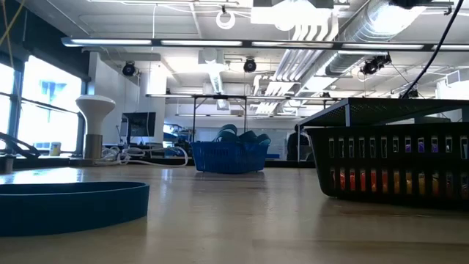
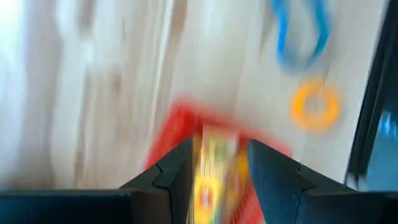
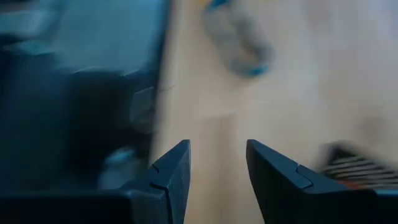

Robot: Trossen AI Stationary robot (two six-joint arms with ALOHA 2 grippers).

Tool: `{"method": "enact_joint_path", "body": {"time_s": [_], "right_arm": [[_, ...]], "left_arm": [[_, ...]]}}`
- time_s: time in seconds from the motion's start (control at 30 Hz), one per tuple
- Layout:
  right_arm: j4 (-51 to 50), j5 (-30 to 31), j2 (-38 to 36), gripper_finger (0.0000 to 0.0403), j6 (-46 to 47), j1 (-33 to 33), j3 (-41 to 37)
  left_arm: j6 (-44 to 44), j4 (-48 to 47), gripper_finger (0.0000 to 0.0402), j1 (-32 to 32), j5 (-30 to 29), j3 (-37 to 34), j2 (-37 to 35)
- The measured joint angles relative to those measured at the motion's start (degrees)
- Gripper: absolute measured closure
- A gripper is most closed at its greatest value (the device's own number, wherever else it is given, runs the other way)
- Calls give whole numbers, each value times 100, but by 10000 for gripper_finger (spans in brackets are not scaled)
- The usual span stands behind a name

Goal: Pick & Place Office Desk Supplies
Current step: Put the bottom right yellow wrist coil keychain into the black bin

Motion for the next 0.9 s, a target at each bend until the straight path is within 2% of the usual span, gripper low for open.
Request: {"method": "enact_joint_path", "body": {"time_s": [0.07,0.13,0.3,0.5,0.63,0.9], "right_arm": [[168,-660,0,259,161,90,1],[222,-1039,0,259,349,191,2],[217,-897,0,259,1126,518,2],[159,-211,204,259,1286,899,0],[188,305,376,259,1680,921,2],[-221,287,674,259,1082,983,0]], "left_arm": [[359,326,259,43,-726,2,-5],[774,632,259,77,-1294,2,4],[1699,1271,259,227,-2030,2,6],[2211,1920,259,375,-2463,2,10],[2412,2174,259,414,-2484,2,12],[2416,2200,259,411,-2479,2,14]]}}
